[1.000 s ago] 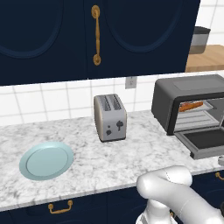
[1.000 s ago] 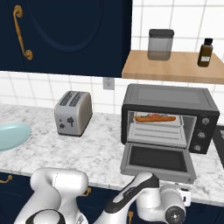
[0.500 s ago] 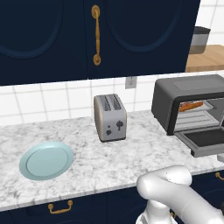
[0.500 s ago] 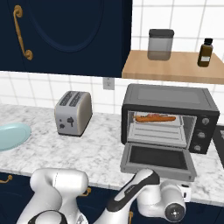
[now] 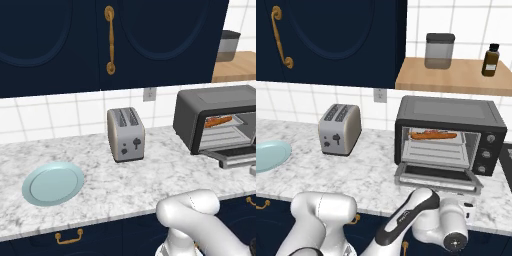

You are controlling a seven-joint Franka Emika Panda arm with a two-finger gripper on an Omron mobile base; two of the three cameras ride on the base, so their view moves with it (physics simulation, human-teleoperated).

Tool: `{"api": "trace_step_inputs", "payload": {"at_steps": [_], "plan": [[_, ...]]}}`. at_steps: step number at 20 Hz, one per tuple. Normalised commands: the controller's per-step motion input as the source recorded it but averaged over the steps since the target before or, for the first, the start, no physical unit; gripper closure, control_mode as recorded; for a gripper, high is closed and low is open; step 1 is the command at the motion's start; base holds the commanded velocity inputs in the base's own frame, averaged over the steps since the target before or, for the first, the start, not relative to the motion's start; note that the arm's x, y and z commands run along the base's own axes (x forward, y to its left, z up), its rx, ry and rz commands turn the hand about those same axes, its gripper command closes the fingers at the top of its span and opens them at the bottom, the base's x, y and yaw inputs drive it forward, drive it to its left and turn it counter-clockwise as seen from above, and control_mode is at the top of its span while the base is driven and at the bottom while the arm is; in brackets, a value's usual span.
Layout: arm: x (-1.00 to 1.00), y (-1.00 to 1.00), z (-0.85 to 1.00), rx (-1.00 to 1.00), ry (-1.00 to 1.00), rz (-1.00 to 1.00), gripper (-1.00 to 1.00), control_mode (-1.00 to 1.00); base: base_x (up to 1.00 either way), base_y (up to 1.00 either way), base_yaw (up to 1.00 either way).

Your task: Pick up the kebab skewer and baguette bread, and place them inside the toaster oven. Close the toaster oven door and start by setting the timer.

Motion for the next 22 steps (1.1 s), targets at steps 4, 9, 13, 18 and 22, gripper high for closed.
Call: {"api": "trace_step_inputs", "payload": {"at_steps": [4, 9, 13, 18, 22], "plan": [[0.17, 0.11, 0.57, 0.00, -0.19, 0.00, -1.00, -1.00, 0.00, 0.00, 0.00], [0.31, 0.17, 0.50, 0.00, -0.16, 0.00, -1.00, -1.00, 0.00, 0.00, 0.00], [0.49, 0.23, 0.45, 0.00, -0.11, 0.00, -1.00, -1.00, 0.00, 0.00, 0.00], [0.55, 0.22, 0.37, 0.00, -0.06, 0.00, -1.00, -1.00, 0.00, 0.00, 0.00], [0.55, 0.15, 0.17, 0.00, 0.00, 0.00, -1.00, -1.00, 0.00, 0.00, 0.00]]}}
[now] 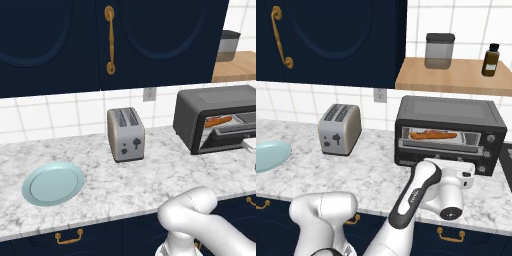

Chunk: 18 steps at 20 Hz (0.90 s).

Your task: Pick up the kebab skewer and baguette bread, and place them inside the toaster oven. Close the toaster oven door and start by setting the timer.

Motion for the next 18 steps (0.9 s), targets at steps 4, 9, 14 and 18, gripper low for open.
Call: {"api": "trace_step_inputs", "payload": {"at_steps": [4, 9, 14, 18], "plan": [[0.51, 0.13, 0.07, 0.00, 0.00, 0.00, -1.00, -1.00, 0.00, 0.00, 0.00], [0.46, 0.07, 0.03, 0.00, 0.00, 0.00, -1.00, -1.00, 0.00, 0.00, 0.00], [0.40, 0.04, 0.00, 0.00, 0.00, 0.01, -1.00, -1.00, 0.00, 0.00, 0.00], [0.11, 0.00, 0.00, 0.00, 0.00, 0.02, -1.00, -1.00, 0.00, 0.00, 0.00]]}}
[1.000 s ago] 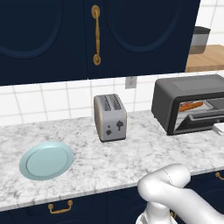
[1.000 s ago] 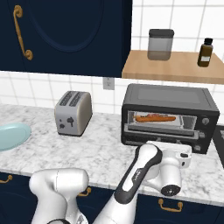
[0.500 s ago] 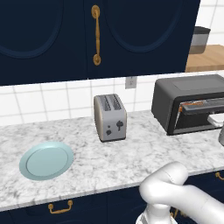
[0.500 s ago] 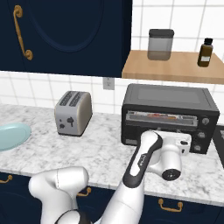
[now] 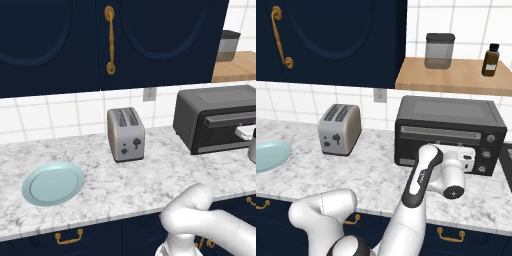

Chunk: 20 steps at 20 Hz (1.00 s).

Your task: Pick up the kebab skewer and baguette bread, and place them inside the toaster oven. Close the toaster oven door and start by setting the timer.

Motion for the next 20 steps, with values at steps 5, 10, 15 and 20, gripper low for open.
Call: {"api": "trace_step_inputs", "payload": {"at_steps": [5, 10, 15, 20], "plan": [[-0.27, -0.26, 0.00, 0.00, 0.00, 0.00, -1.00, -1.00, 0.00, 0.00, 0.00], [-0.60, -0.64, 0.00, 0.00, 0.00, 0.00, -1.00, -1.00, 0.00, 0.00, 0.00], [-0.47, -0.79, 0.00, 0.00, 0.02, 0.00, -1.00, -1.00, 0.00, 0.00, 0.00], [0.00, -0.57, 0.00, 0.00, 0.00, 0.00, -1.00, -1.00, 0.00, 0.00, 0.00]]}}
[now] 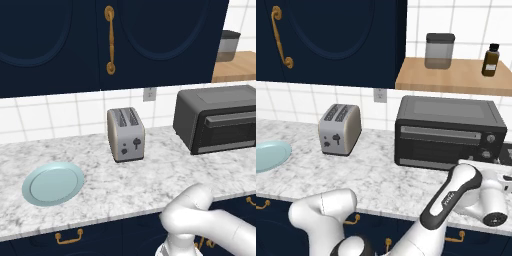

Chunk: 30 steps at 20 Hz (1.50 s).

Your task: Pick up the kebab skewer and baguette bread, and place them inside the toaster oven. Close the toaster oven door and start by setting the timer.

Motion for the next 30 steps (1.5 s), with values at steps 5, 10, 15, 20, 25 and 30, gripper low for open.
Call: {"api": "trace_step_inputs", "payload": {"at_steps": [5, 10, 15, 20, 25, 30], "plan": [[0.01, -0.11, 0.00, 0.01, 0.02, 0.01, -1.00, -1.00, 0.00, 0.00, 0.00], [0.10, -0.01, 0.00, 0.12, 0.03, 0.00, -1.00, -1.00, 0.00, 0.00, 0.00], [0.17, 0.00, 0.00, 0.13, 0.00, 0.00, -1.00, -1.00, 0.00, 0.00, 0.00], [0.20, 0.00, 0.00, 0.09, 0.00, 0.00, -1.00, -1.00, 0.00, 0.00, 0.00], [0.19, 0.00, 0.00, 0.07, 0.00, 0.00, -1.00, -1.00, 0.00, 0.00, 0.00], [0.11, 0.00, 0.00, 0.07, 0.00, 0.00, -1.00, -1.00, 0.00, 0.00, 0.00]]}}
